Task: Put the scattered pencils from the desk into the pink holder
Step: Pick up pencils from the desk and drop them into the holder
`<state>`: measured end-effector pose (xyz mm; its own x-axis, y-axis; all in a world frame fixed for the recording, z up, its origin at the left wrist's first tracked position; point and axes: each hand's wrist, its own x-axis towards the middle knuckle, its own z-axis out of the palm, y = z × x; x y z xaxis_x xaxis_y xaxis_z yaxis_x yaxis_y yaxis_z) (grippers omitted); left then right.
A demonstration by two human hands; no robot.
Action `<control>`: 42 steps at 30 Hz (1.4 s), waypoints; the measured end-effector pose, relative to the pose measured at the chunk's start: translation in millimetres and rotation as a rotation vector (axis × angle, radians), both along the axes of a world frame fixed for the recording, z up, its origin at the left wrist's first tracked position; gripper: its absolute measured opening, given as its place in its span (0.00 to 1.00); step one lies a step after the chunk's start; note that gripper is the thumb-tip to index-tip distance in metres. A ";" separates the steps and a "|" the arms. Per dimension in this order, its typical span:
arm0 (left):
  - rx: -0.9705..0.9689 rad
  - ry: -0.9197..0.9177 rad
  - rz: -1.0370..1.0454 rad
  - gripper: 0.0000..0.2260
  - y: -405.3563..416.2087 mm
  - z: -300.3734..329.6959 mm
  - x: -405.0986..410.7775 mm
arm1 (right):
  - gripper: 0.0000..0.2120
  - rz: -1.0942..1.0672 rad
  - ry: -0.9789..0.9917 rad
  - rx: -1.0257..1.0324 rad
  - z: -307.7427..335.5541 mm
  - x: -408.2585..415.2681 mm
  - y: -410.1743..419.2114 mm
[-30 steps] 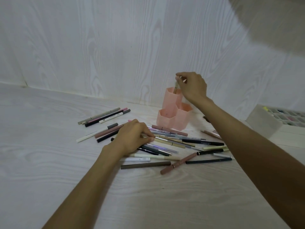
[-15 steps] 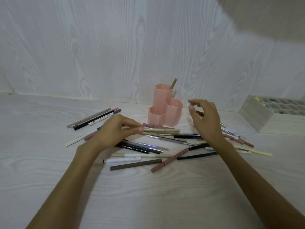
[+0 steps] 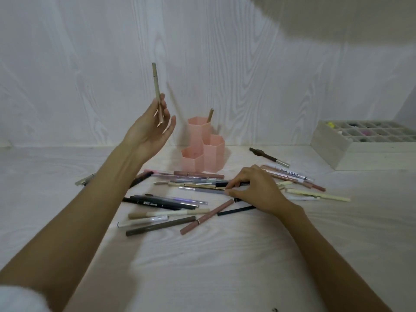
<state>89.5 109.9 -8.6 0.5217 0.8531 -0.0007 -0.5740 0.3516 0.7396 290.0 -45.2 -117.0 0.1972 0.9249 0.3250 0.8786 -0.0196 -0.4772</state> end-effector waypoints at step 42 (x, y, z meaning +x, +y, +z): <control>1.003 1.118 0.316 0.03 -4.2 -102.0 -54.2 | 0.04 -0.016 0.507 0.183 19.9 6.8 -10.1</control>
